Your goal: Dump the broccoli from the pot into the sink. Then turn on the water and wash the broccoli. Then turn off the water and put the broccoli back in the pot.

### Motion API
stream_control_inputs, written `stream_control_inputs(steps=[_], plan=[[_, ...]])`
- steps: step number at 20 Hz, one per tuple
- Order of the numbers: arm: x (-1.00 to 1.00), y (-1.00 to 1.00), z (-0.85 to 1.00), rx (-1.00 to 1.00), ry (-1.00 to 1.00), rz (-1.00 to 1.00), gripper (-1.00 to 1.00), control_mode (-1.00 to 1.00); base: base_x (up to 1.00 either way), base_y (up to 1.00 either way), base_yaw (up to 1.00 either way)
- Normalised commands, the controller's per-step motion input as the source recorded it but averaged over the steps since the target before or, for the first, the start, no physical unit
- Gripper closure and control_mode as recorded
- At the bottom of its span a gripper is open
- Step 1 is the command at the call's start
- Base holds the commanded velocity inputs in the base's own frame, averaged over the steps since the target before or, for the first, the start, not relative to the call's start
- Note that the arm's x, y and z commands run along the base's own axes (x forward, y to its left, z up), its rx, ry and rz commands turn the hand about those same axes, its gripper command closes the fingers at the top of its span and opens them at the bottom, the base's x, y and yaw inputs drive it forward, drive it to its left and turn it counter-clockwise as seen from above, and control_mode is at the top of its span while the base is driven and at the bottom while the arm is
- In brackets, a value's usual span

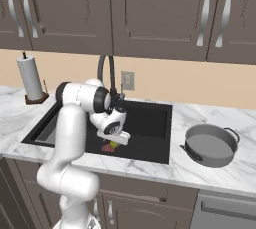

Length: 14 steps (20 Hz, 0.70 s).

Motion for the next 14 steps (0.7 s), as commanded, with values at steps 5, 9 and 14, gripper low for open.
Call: stream_control_inputs(steps=[5,9,14], plan=[[0.27,0.0,-0.19,0.0,-0.01,0.0,-1.0,-1.0,0.0,0.0,0.0],[0.2,0.0,-0.21,0.0,0.0,0.0,-1.0,-1.0,0.0,0.0,0.0],[0.23,0.0,-0.22,0.0,0.0,0.0,-1.0,-1.0,0.0,0.0,0.0]])
